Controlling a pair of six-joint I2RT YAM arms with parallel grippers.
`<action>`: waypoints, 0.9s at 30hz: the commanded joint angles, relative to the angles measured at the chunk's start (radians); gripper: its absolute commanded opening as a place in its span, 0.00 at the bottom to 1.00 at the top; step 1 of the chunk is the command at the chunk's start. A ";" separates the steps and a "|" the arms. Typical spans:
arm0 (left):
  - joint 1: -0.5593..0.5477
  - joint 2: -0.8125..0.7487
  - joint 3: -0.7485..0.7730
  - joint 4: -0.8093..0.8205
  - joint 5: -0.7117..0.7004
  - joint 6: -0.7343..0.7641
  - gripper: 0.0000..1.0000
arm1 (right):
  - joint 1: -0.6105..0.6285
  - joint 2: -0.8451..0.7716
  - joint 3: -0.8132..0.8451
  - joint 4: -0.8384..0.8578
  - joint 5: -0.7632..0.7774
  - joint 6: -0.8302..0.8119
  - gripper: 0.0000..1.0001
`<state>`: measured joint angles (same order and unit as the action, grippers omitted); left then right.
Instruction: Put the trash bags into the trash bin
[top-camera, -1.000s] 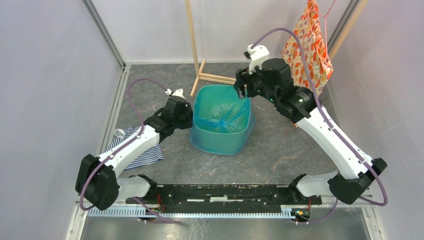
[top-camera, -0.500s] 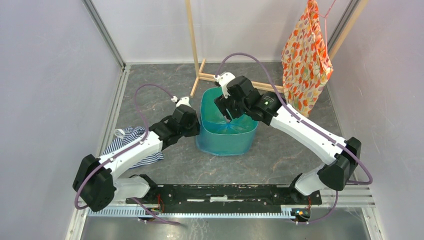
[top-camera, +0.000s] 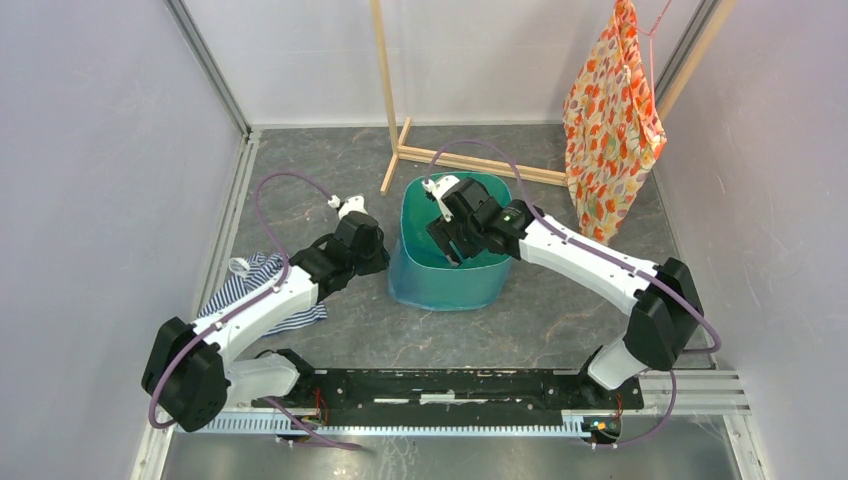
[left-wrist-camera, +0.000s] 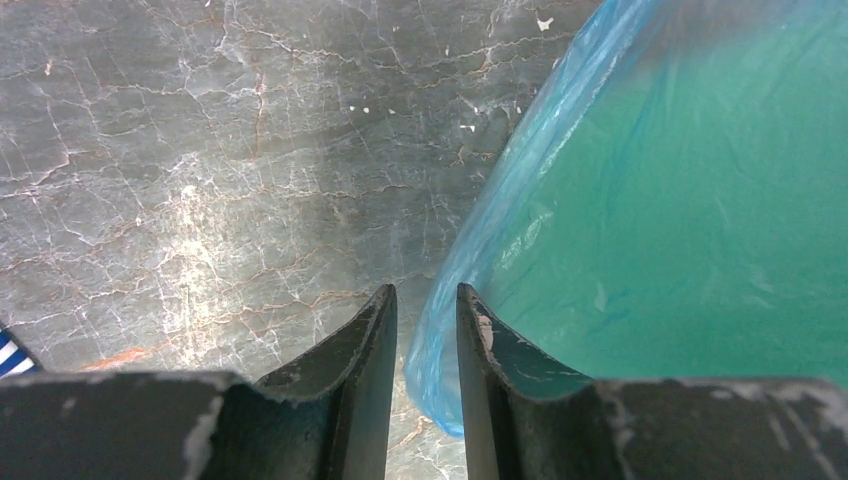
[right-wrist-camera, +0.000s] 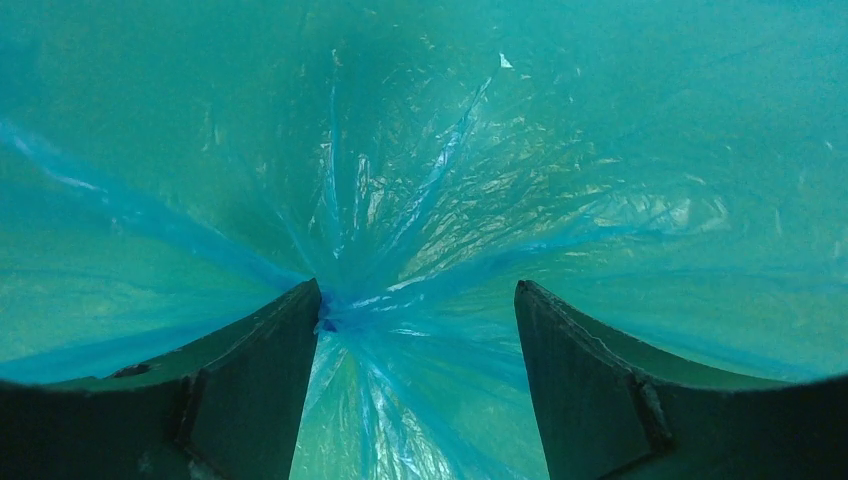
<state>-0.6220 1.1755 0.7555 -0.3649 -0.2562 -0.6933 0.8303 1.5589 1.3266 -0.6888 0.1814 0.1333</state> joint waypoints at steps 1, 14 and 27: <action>0.005 0.003 -0.011 0.043 0.012 0.011 0.35 | 0.001 0.017 -0.041 0.082 -0.004 0.026 0.78; 0.005 0.044 -0.037 0.098 0.055 0.029 0.31 | -0.002 0.064 -0.116 0.136 0.047 0.017 0.78; 0.005 0.092 -0.043 0.132 0.065 0.029 0.27 | -0.001 0.080 -0.159 0.181 0.109 -0.024 0.77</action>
<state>-0.6209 1.2564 0.7128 -0.2775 -0.1982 -0.6922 0.8303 1.6192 1.1721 -0.5323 0.2493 0.1322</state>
